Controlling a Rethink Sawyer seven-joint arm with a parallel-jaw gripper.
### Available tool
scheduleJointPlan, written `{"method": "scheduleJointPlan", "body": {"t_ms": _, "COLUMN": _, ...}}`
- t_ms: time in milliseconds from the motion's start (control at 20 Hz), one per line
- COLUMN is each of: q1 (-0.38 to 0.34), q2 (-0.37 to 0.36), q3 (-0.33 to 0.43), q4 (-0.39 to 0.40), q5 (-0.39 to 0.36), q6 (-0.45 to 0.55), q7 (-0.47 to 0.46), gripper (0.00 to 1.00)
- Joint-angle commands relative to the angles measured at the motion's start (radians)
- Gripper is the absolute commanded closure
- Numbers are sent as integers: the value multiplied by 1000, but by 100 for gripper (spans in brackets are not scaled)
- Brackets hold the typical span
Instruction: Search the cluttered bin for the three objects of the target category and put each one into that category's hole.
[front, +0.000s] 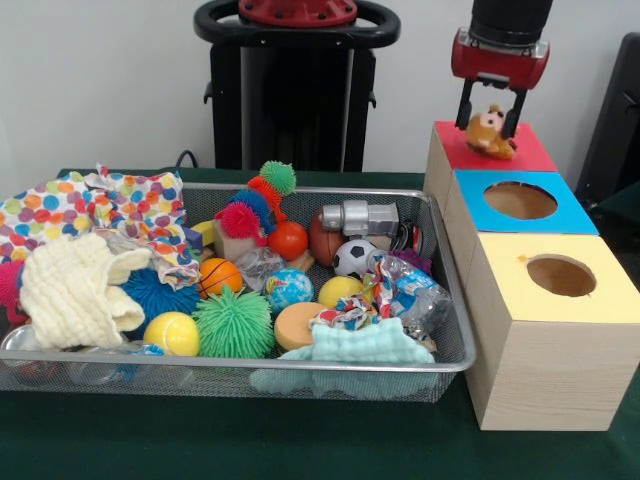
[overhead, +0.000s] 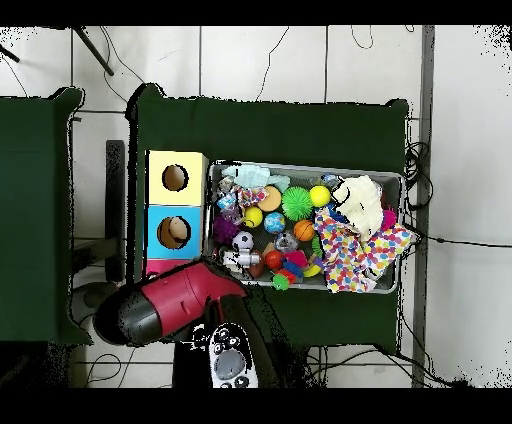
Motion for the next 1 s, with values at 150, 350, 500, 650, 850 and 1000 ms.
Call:
{"method": "scheduleJointPlan", "body": {"t_ms": 150, "q1": -50, "q2": -101, "q3": 52, "q4": -54, "q5": 71, "q6": 107, "q7": -55, "gripper": 0}}
{"method": "scheduleJointPlan", "body": {"t_ms": 350, "q1": -61, "q2": -111, "q3": 66, "q4": -50, "q5": 90, "q6": 109, "q7": -66, "gripper": 0}}
{"method": "scheduleJointPlan", "body": {"t_ms": 500, "q1": -60, "q2": -102, "q3": 59, "q4": -50, "q5": 82, "q6": 95, "q7": -63, "gripper": 0}}
{"method": "scheduleJointPlan", "body": {"t_ms": 650, "q1": -49, "q2": -92, "q3": 49, "q4": -45, "q5": 69, "q6": 74, "q7": -50, "gripper": 0}}
{"method": "scheduleJointPlan", "body": {"t_ms": 850, "q1": -47, "q2": -79, "q3": 46, "q4": -43, "q5": 61, "q6": 59, "q7": -45, "gripper": 0}}
{"method": "scheduleJointPlan", "body": {"t_ms": 1000, "q1": -41, "q2": -64, "q3": 36, "q4": -48, "q5": 50, "q6": 41, "q7": -33, "gripper": 0}}
